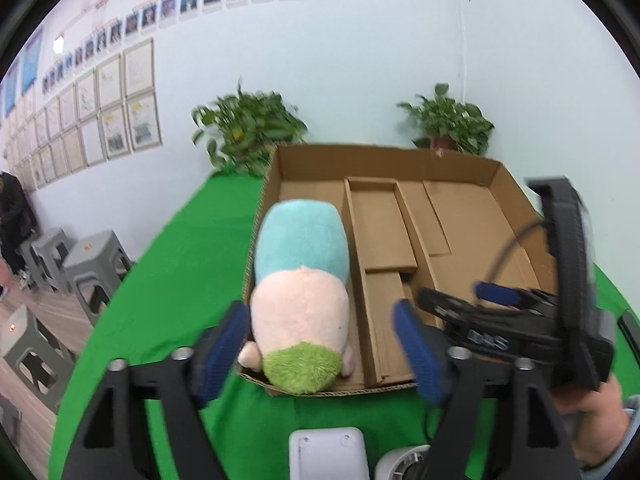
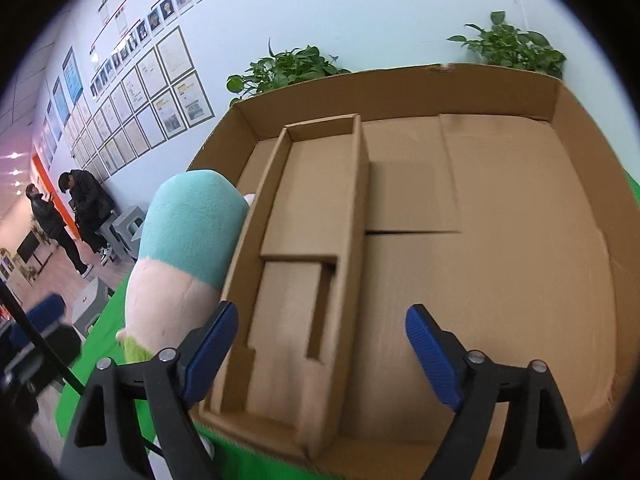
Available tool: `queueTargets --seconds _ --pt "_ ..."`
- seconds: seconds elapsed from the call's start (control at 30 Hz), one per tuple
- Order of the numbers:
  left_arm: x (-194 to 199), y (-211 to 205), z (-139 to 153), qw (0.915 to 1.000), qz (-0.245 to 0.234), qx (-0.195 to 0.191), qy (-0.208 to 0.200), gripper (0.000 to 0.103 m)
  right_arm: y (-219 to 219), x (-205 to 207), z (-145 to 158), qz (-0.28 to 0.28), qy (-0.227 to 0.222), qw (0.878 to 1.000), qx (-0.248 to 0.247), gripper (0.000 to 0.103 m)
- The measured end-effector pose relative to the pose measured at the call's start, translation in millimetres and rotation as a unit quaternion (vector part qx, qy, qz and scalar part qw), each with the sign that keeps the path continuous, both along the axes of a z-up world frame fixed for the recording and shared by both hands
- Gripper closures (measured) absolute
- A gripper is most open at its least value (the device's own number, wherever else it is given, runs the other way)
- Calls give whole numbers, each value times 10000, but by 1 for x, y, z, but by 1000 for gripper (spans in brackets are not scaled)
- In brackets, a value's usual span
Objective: Organize objects
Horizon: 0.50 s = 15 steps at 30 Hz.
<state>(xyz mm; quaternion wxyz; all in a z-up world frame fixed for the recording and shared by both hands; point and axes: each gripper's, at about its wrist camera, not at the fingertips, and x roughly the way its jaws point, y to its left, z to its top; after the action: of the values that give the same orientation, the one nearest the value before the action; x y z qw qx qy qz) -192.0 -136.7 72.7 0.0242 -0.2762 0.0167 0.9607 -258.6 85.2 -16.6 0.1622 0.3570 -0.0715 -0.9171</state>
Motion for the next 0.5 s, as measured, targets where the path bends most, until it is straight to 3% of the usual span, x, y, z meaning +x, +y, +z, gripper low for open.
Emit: queueTargets --seconds 0.07,0.1,0.2,0.37,0.5 --pt "9 2 3 9998 117 -54 159 6 7 13 3 -25 59 9999 106 13" --pt "13 3 5 9996 151 -44 219 4 12 19 6 -33 101 9998 138 11" --pt "27 9 6 9995 149 41 270 3 27 41 12 -149 223 9994 207 0" --pt "41 32 4 9993 141 -168 297 3 54 75 18 -366 345 9981 347 0" --pt "50 52 3 9995 -31 -81 293 3 75 95 18 -746 381 9951 534 0"
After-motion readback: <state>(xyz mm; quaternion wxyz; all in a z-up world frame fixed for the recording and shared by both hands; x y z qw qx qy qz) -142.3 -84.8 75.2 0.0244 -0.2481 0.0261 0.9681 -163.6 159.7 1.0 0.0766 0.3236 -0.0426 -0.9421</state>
